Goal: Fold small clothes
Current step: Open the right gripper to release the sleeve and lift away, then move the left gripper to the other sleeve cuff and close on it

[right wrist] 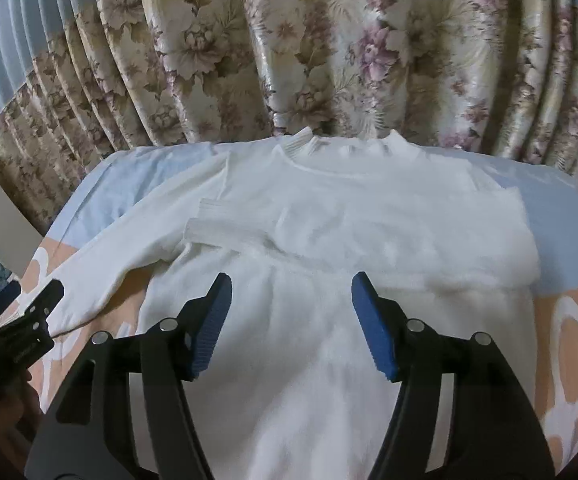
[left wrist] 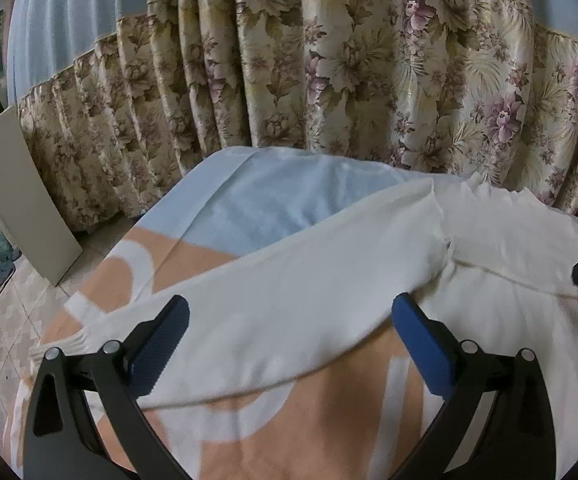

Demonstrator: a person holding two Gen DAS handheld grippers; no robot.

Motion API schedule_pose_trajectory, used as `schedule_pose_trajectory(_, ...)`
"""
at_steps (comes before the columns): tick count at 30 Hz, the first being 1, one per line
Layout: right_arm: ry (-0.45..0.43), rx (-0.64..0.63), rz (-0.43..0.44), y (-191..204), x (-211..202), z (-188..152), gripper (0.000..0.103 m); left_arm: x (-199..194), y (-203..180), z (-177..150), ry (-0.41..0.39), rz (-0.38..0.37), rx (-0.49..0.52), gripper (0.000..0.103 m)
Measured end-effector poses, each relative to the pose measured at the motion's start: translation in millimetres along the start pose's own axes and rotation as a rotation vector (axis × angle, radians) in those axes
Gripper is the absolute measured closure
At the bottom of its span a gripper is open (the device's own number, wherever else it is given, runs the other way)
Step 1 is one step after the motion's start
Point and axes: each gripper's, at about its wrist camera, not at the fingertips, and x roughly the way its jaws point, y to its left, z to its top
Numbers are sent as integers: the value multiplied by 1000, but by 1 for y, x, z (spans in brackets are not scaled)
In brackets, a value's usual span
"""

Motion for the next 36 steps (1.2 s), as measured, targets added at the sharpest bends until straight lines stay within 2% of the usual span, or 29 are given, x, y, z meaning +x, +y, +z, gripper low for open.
schedule_pose_trajectory(2,-14,2,-7,2,-13,-10,39,-10,6,-8,-12,15,8,2)
schedule_pose_trajectory(12,-75,17,-47,16,-64,-63,37,-56,37,-52,9,-57,15,2)
schedule_pose_trajectory(18,-83,11,-18,37,-77,-83,32,-68,75,-73,9,65,-2,2)
schedule_pose_trajectory(23,-84,-22,10,63,-81,-94,32,-69,125,-80,-5,69,-25,2)
schedule_pose_trajectory(29,-100,-35,20,99,-83,-107,32,-65,187,-84,20,-65,-104,2)
schedule_pose_trajectory(32,-103,-44,32,120,-82,-111,32,-57,202,-89,58,-32,-85,2)
schedule_pose_trajectory(35,-109,-59,18,138,-81,-113,31,-48,223,-97,99,-32,-178,2)
schedule_pose_trajectory(36,-111,-61,10,143,-81,-114,30,-44,229,-100,117,-7,-211,2)
